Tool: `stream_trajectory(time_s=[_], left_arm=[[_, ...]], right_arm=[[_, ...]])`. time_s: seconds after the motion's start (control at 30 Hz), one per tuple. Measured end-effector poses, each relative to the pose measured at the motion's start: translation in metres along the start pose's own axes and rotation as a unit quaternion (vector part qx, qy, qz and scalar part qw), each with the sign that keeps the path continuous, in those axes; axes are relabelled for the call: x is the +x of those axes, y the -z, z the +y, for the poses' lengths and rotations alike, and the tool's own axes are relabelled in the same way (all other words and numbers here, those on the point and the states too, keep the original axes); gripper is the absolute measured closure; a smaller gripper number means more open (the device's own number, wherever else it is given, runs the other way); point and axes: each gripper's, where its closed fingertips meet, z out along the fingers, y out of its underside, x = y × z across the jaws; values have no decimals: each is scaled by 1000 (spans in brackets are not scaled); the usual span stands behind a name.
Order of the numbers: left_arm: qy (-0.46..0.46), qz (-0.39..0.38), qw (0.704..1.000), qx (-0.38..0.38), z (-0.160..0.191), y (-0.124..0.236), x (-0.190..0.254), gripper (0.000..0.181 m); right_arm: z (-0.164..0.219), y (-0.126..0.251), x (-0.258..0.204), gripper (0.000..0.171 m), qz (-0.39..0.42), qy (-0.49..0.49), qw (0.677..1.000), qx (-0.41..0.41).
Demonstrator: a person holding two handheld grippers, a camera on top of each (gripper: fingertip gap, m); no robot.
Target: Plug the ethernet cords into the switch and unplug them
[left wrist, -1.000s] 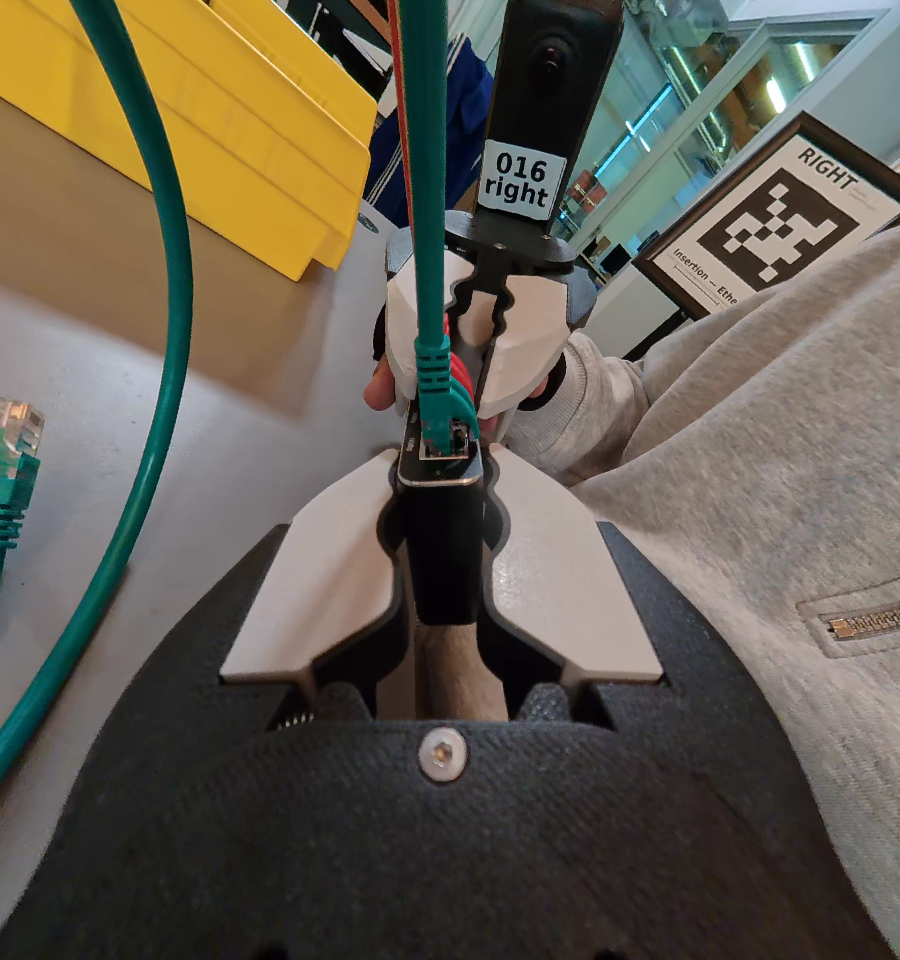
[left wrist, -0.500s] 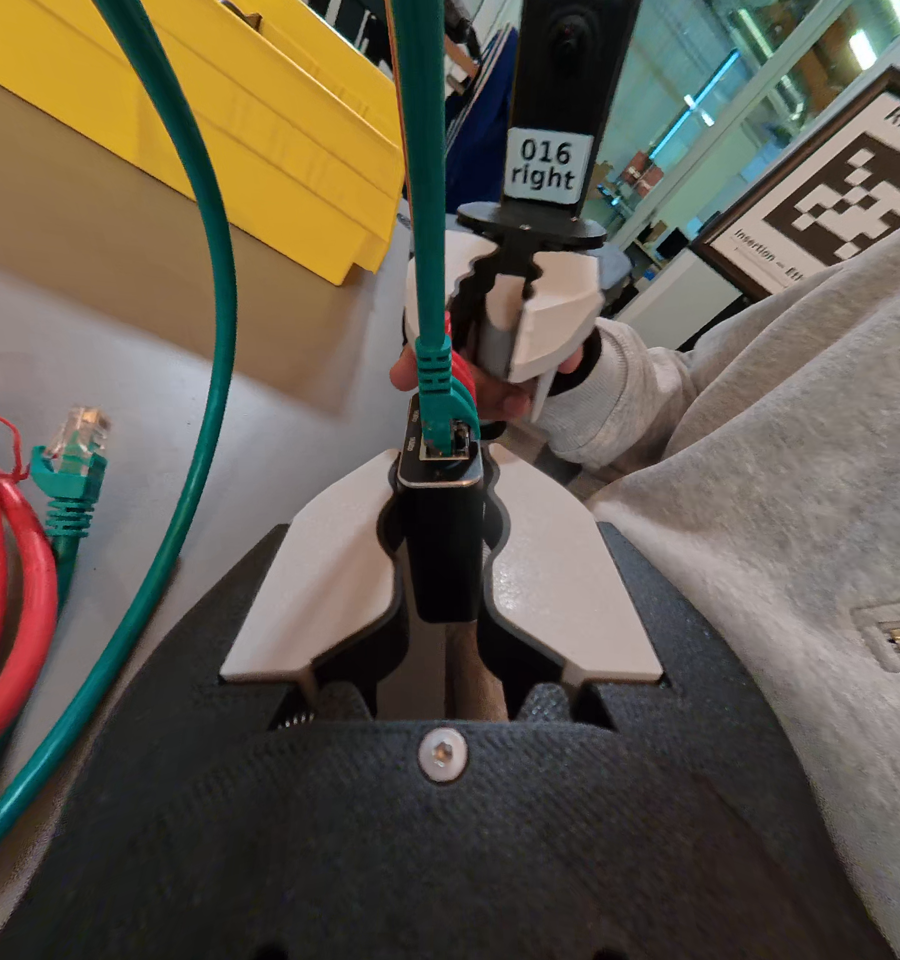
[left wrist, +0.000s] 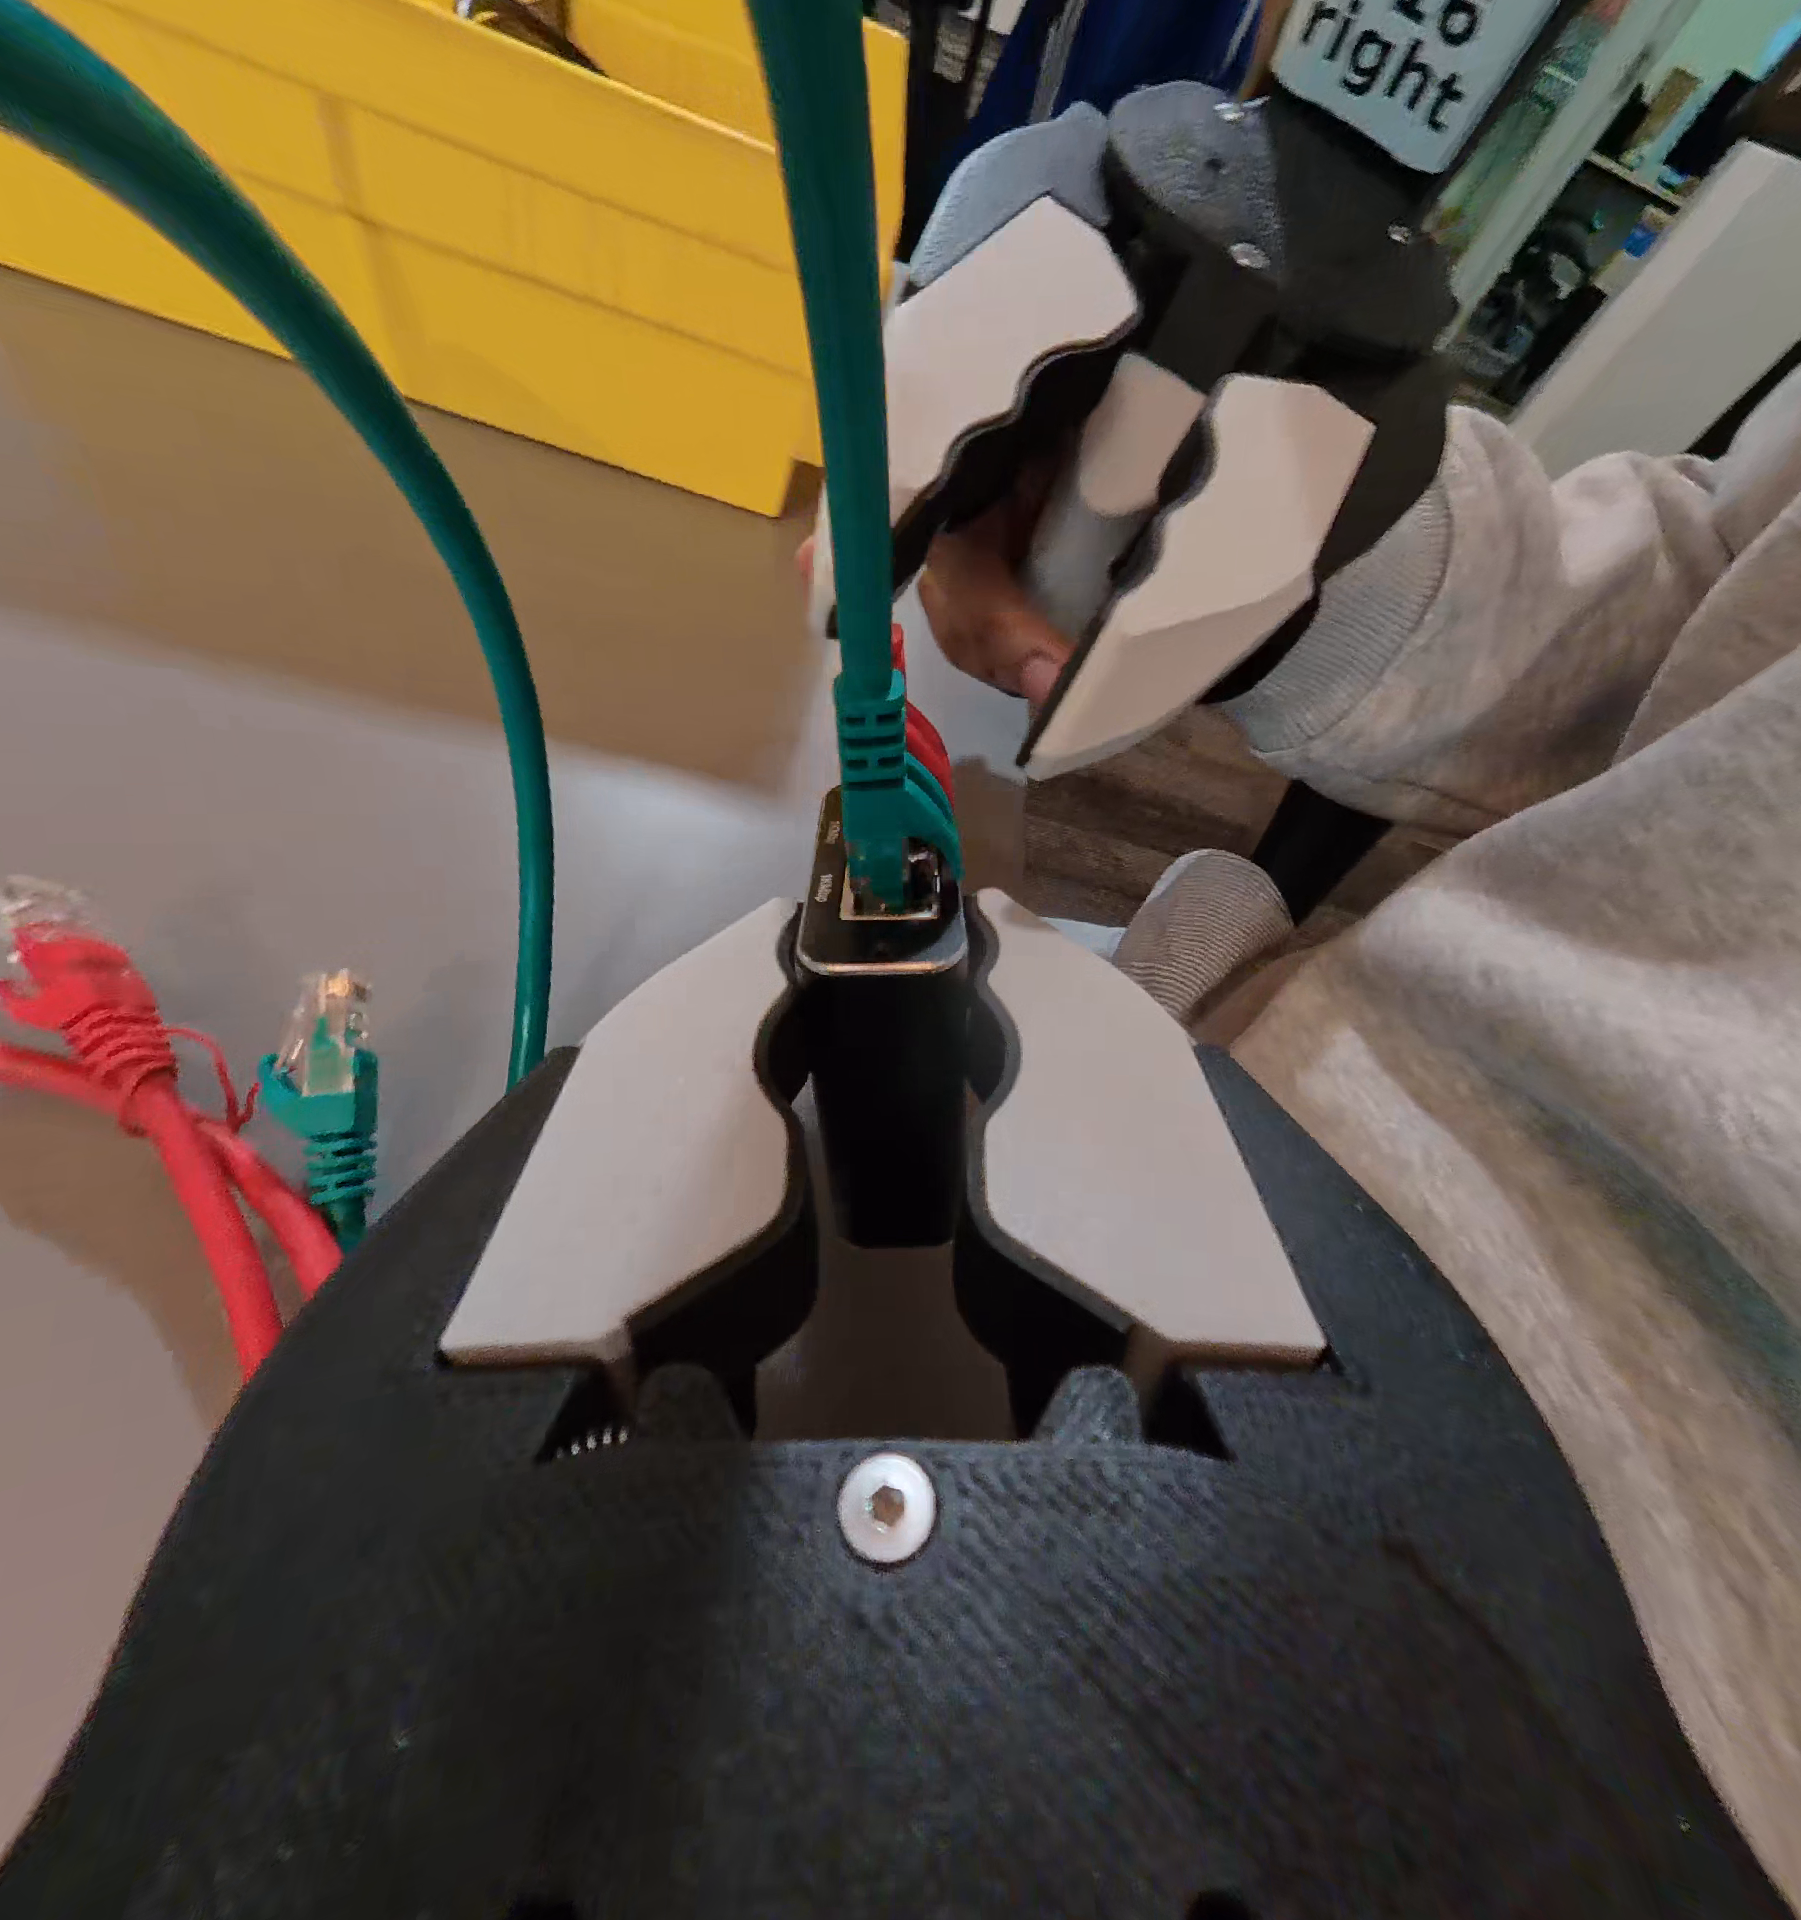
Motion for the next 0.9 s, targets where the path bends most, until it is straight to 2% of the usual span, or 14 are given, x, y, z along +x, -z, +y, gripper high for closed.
stream_trajectory(time_s=[0.13, 0.27, 0.43, 0.9], left_arm=[[-11, 30, 999, -9, 2, -2, 10, 156], [-26, 29, 999, -28, 8, -2, 11, 156], [-25, 39, 998, -33, 9, -3, 14, 156], [-34, 50, 997, -52, 15, -6, 21, 156]], right_arm=[[5, 3, -10, 143, -59, -50, 997, -9], [2, 7, -10, 162, -43, -4, 999, -14], [19, 0, -16, 147, -53, -5, 997, -64], [15, 1, -24, 152, -90, -45, 994, -49]])
